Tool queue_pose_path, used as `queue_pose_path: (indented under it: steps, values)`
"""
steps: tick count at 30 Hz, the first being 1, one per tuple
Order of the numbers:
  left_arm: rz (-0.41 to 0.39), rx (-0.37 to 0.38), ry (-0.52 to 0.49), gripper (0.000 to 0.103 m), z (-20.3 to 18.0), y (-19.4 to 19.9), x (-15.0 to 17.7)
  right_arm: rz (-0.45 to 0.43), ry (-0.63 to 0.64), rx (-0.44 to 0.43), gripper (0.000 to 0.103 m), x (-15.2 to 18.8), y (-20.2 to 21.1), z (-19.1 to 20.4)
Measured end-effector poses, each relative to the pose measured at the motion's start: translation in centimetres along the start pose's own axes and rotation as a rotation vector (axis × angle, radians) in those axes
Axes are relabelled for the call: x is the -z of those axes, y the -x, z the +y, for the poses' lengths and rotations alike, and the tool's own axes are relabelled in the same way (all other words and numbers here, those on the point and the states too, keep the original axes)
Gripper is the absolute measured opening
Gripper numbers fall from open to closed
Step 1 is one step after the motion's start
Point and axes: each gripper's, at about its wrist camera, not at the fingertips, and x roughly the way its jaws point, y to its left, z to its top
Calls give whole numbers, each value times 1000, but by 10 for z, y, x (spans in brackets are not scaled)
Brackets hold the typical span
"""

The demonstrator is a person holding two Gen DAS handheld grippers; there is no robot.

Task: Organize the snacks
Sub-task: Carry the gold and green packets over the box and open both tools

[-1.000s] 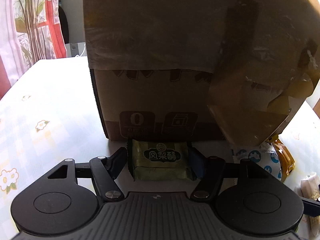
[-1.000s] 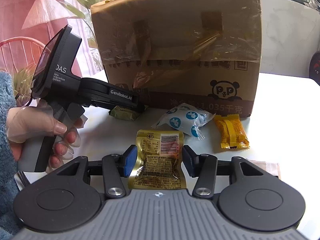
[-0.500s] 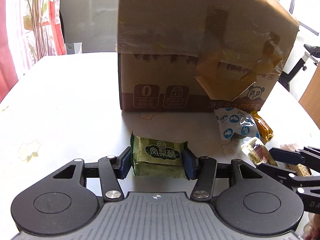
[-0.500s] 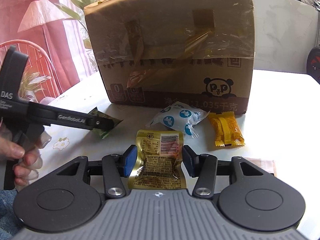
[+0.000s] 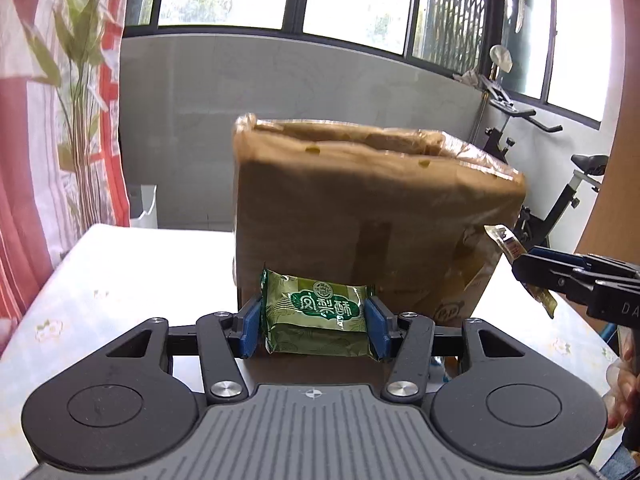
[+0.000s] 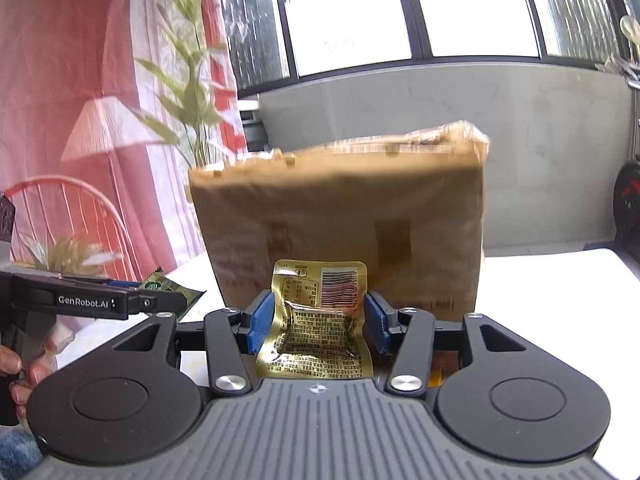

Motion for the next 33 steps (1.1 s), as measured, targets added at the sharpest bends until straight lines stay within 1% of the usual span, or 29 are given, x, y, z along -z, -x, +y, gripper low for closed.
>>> queue_pose_path:
  steps: [1, 4, 8, 10, 11, 13, 17, 20, 21, 23, 24, 26, 28, 33]
  values:
    - [-27, 4, -16, 56, -7, -7, -16, -29, 11, -1, 51, -13, 1, -2]
    - [-95, 11, -49, 56, -11, -10, -48, -105, 33, -5, 51, -54, -1, -11]
    - [-160, 18, -88, 56, -20, -21, -90, -151, 54, 7, 51, -94, -15, -21]
    - [-178, 18, -98, 56, -24, -29, -106, -158, 99, 19, 51, -109, -28, -21]
    - [-174, 17, -99, 56, -24, -36, -113, -156, 124, 34, 51, -116, -39, -21]
    - [-151, 7, -81, 56, -25, -54, -125, -131, 125, 50, 51, -125, -60, -26]
    - [-103, -25, -59, 56, -26, -87, -133, -61, 109, 96, 52, -129, -96, -35]
    - [-38, -58, -44, 58, -23, -114, -132, 2, 109, 113, 53, -124, -112, -40]
    - [-28, -61, -45, 59, -22, -114, -129, 26, 108, 117, 55, -122, -116, -41]
    - [-12, -68, -51, 72, -22, -117, -126, 49, 99, 137, 59, -120, -120, -43]
    - [-9, -75, -52, 75, -19, -115, -125, 58, 81, 139, 59, -118, -120, -45]
    - [-14, -68, -46, 79, -17, -110, -123, 68, 44, 125, 61, -117, -116, -51]
    - [-22, -60, -32, 80, -11, -103, -125, 68, 35, 120, 67, -117, -110, -54]
    - [-63, -53, -18, 82, -7, -79, -123, 47, 34, 110, 67, -116, -87, -59]
